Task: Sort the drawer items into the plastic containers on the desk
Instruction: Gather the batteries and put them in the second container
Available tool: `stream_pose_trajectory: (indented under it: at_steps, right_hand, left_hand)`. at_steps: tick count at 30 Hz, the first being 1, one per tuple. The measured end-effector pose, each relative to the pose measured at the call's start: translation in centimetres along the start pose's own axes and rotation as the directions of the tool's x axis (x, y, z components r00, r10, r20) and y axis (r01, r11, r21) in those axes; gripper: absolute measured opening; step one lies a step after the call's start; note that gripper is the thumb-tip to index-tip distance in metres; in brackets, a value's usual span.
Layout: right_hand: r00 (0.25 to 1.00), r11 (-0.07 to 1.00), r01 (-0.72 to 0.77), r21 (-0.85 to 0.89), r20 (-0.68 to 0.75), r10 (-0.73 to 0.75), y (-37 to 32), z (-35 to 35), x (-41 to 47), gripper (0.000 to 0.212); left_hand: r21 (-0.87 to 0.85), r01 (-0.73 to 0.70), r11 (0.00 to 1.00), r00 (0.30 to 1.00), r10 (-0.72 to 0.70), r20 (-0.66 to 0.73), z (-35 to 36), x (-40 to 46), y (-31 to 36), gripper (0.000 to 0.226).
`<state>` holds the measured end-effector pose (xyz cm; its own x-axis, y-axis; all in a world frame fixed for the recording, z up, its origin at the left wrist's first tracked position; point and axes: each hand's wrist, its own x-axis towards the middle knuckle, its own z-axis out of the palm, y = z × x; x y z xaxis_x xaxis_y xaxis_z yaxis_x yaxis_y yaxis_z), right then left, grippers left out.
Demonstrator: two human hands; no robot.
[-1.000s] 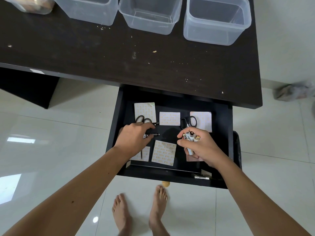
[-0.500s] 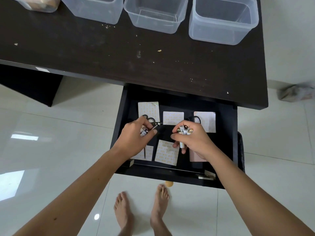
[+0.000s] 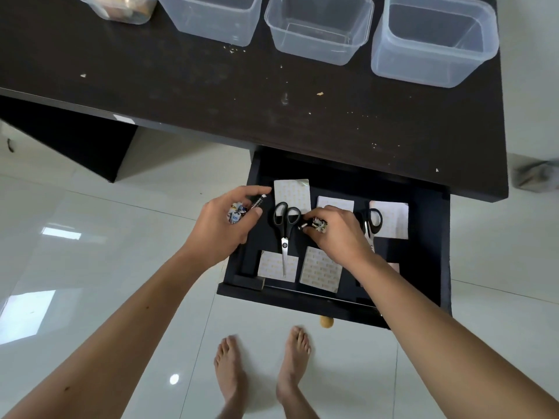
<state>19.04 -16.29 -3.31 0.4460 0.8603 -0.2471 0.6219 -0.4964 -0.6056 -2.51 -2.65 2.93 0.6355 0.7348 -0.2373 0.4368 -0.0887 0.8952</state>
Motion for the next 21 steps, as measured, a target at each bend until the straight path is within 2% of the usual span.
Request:
stream_pose_trajectory:
  at_steps: [4, 6, 9, 13, 18, 21]
  right_hand:
    - [1.0, 0.995, 0.007, -0.096, -0.007, -0.007, -0.6, 0.6, -0.3, 0.021]
    - [1.0, 0.996, -0.019, -0.085, 0.006, 0.02, -0.7, 0.4, -0.6, 0.021]
    - [0.993, 0.992, -0.119, 0.049, 0.03, 0.118, -1.1, -0.6, -1.5, 0.02]
    - [0.97, 0.933, -0.245, 0.264, 0.071, 0.235, -1.7, -2.7, -2.9, 0.015]
    - [0.957, 0.812, -0.285, 0.509, 0.195, 0.213, -3.4, -7.1, -3.6, 0.012]
    - [0.947, 0.766, -0.306, 0.565, 0.262, 0.185, -5.2, -9.6, -3.0, 0.016]
  left_hand:
    - [-0.097, 0.034, 0.995, 0.999, -0.036, -0.025, 0.2, -0.1, -0.8, 0.023]
    - [-0.133, 0.059, 0.989, 0.998, -0.062, -0.022, 0.3, -0.1, -0.7, 0.017]
    - [-0.175, 0.125, 0.977, 0.992, -0.126, 0.006, 0.7, 0.0, -0.3, 0.015]
    - [-0.244, 0.203, 0.948, 0.979, -0.195, 0.057, 1.3, 0.4, 1.1, 0.015]
    - [-0.326, 0.228, 0.917, 0.973, -0.199, 0.121, 1.9, 0.6, 3.8, 0.018]
    - [-0.317, 0.246, 0.916, 0.967, -0.21, 0.142, 1.5, 0.9, 5.8, 0.017]
